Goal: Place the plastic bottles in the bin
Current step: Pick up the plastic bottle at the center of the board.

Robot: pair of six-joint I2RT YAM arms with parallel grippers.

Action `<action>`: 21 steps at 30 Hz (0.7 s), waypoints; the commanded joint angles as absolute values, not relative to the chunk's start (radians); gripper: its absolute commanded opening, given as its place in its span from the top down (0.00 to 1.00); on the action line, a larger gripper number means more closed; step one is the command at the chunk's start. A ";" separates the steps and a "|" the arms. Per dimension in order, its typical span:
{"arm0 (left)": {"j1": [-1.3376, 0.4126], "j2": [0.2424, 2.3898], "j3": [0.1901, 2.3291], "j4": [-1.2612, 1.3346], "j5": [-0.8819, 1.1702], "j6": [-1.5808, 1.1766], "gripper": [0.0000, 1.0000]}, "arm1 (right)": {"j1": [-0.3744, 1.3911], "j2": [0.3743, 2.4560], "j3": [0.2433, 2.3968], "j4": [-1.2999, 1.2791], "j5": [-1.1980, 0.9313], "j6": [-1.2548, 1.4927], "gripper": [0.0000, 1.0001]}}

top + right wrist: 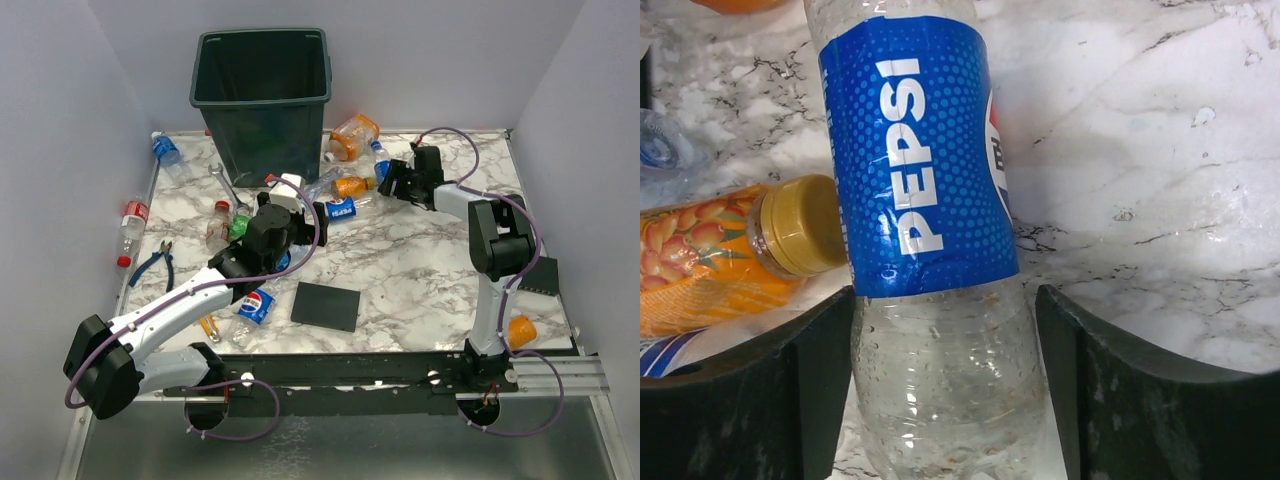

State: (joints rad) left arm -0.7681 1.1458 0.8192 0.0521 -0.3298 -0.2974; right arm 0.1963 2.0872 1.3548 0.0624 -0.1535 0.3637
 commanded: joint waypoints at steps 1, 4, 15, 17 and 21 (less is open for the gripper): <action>-0.772 1.143 0.816 0.038 -0.314 -0.289 0.01 | 0.193 2.118 1.351 0.024 -0.176 0.349 0.30; -0.772 1.144 0.817 0.038 -0.313 -0.290 0.01 | 0.193 2.113 1.336 0.019 -0.179 0.348 0.38; -0.772 1.154 0.815 0.041 -0.325 -0.315 0.01 | 0.194 1.716 1.020 0.248 -0.115 0.480 0.63; -0.772 1.160 0.816 0.043 -0.328 -0.329 0.01 | 0.197 1.581 0.932 0.289 -0.124 0.485 0.63; -0.772 1.176 0.824 0.054 -0.346 -0.376 0.01 | 0.220 1.289 0.763 0.309 -0.180 0.445 0.64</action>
State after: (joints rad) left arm -0.7681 1.1553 0.8196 0.0502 -0.3305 -0.3229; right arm 0.1997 1.5082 0.8696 0.2081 -0.1394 0.4595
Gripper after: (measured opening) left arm 0.990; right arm 0.515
